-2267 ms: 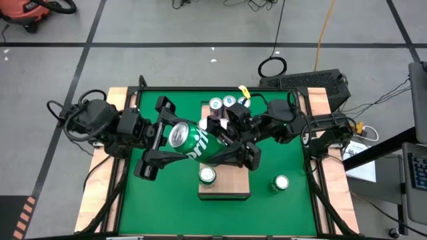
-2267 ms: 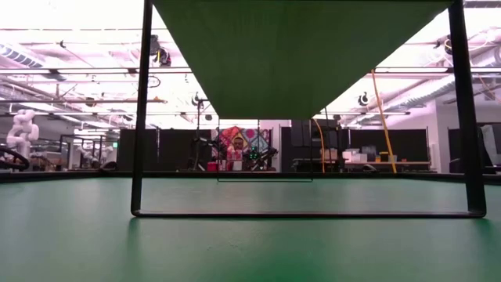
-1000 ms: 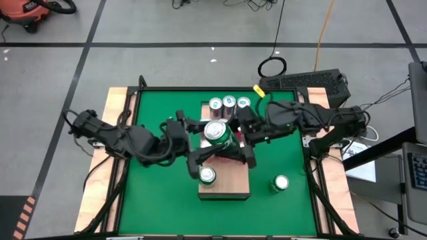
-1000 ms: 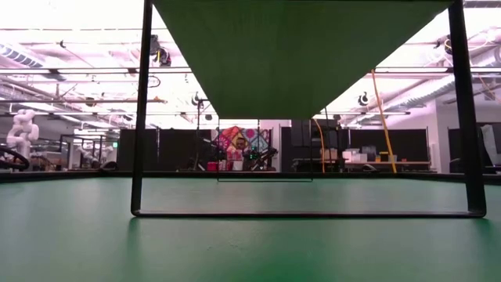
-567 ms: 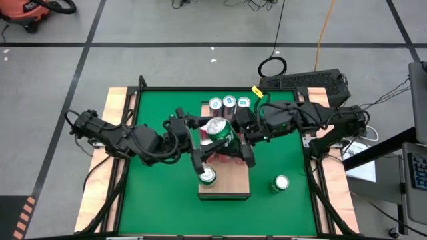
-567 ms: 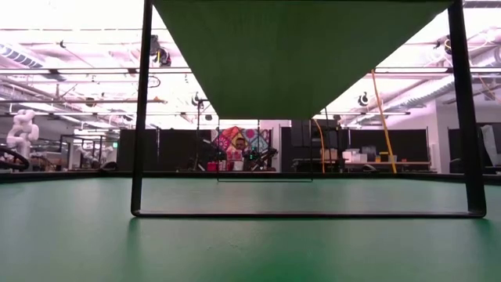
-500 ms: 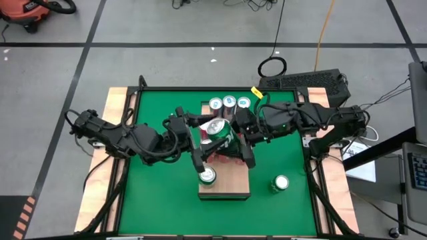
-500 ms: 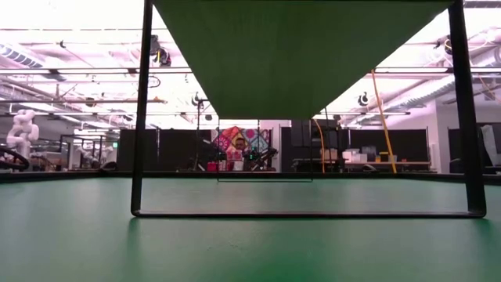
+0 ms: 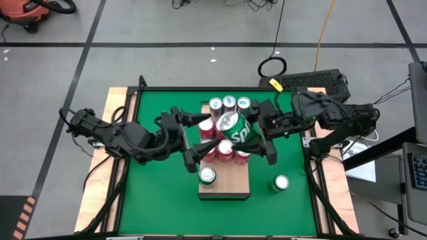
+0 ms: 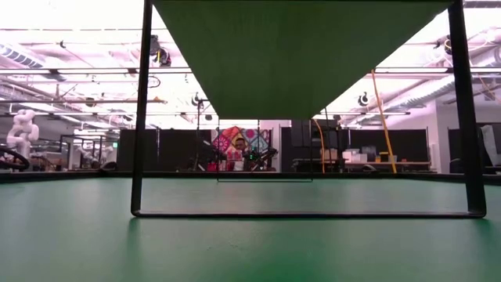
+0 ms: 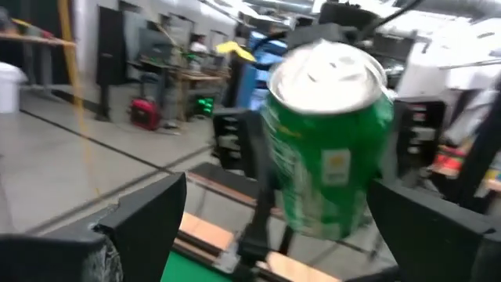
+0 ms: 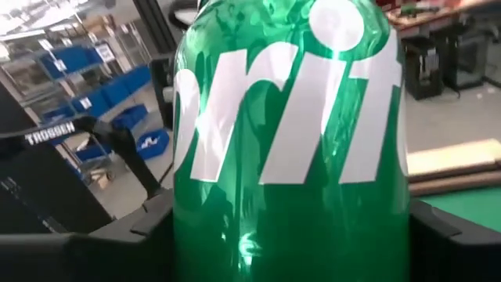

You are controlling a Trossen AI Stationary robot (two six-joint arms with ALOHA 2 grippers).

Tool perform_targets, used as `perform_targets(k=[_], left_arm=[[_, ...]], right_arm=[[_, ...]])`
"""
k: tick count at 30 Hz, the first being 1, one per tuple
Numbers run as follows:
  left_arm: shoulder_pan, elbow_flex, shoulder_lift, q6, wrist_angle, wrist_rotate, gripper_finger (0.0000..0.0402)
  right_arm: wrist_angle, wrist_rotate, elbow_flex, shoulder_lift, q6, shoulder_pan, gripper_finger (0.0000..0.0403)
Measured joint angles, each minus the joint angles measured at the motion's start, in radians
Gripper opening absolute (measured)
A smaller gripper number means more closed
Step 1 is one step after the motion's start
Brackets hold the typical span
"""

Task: Place canned beverage on shelf
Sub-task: Put the green soda can on the shelf aligned with the other green soda can

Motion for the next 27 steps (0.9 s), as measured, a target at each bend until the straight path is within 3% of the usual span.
perform_targets(k=[5,10,15,19,27], left_arm=[[0.017,0.0,0.008,-0.1,0.001,0.174,0.0398],[0.02,-0.002,0.017,-0.131,0.015,0.263,0.0398],[0.02,-0.002,0.019,-0.078,0.124,0.274,0.0398],[0.027,-0.002,0.02,-0.064,0.142,0.328,0.0398],[0.04,-0.002,0.037,-0.075,0.151,0.303,0.0391]], right_arm=[[0.168,0.0,0.0,0.018,-0.039,0.002,0.029],[0.309,-0.029,0.0,0.052,-0.07,0.004,0.029],[0.404,-0.042,0.0,0.095,-0.07,0.007,0.029],[0.491,-0.051,0.003,0.125,-0.066,0.008,0.029],[0.523,0.007,0.003,0.147,-0.085,0.008,0.029]])
